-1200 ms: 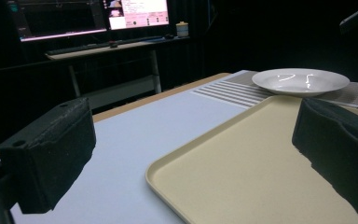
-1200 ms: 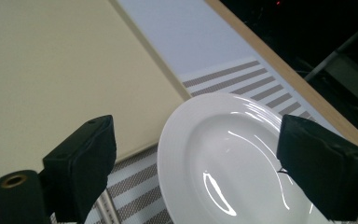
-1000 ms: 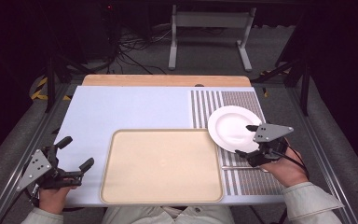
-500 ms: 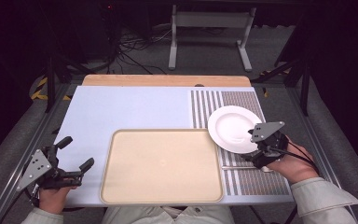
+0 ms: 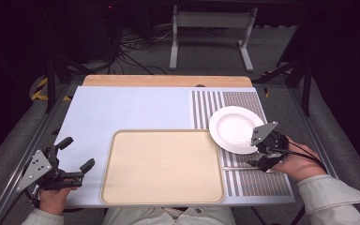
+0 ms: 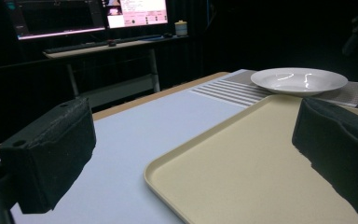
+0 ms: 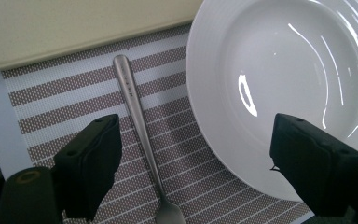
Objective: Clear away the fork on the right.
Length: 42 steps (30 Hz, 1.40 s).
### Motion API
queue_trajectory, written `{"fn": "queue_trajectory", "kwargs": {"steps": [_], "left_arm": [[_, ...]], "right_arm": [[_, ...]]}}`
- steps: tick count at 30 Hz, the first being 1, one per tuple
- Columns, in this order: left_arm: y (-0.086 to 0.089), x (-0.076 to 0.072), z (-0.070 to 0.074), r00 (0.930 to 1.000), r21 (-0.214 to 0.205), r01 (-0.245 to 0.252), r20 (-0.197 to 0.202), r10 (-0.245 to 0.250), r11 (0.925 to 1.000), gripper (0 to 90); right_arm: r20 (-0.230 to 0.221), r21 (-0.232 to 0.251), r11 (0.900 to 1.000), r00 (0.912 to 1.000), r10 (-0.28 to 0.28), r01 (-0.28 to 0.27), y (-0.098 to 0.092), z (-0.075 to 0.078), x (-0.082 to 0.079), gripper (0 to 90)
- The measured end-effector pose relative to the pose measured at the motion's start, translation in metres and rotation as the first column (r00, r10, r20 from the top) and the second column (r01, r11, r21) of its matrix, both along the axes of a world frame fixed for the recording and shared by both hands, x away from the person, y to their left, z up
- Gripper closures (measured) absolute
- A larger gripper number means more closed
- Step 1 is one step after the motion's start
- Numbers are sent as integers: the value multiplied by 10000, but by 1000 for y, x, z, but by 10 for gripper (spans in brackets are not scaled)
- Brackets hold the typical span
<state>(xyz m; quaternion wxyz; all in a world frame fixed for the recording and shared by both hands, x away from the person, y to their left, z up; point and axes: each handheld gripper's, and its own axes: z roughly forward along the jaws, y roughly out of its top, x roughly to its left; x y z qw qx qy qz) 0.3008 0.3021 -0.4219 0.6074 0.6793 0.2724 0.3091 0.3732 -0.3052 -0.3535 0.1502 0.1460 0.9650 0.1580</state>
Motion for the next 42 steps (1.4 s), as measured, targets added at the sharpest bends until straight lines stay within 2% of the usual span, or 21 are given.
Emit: {"fn": "queue_trajectory", "kwargs": {"steps": [7,9,12,13,17,22,29,34,38,42], "left_arm": [[0,0,0,10000,1,30,-19,-30,10000,2],[0,0,0,10000,-6,16,-8,-16,10000,2],[0,0,0,10000,-9,4,-28,-4,10000,2],[0,0,0,10000,-3,5,-31,-5,10000,2],[-1,0,0,10000,8,30,-12,-30,10000,2],[0,0,0,10000,2,32,-8,-32,10000,2],[0,0,0,10000,38,43,-12,-43,10000,2],[0,-1,0,10000,17,-4,2,4,10000,2],[-1,-1,0,10000,56,13,21,-13,10000,2],[-2,-1,0,10000,151,9,48,-9,9999,2]], "right_arm": [[-571,-393,9992,9984,-15,-8,-1,-7,1,180],[-877,-526,9986,9961,24,-70,-1,-9,2,178],[-1052,-696,9973,9943,152,-226,-2,-13,3,179],[-1219,-763,9970,9925,-14,-80,-3,-14,3,180],[-1666,-1074,9940,9860,45,-226,-4,-21,5,188],[-2006,-1460,9885,9796,91,-391,-5,-29,6,203],[-2139,-1503,9879,9768,55,-385,-7,-34,6,215],[-2109,-1293,9906,9774,159,-440,-8,-37,4,237],[-2251,-1173,9917,9740,257,-533,-10,-42,3,306],[-2367,-1254,9888,9703,497,-813,-11,-47,2,400]]}}
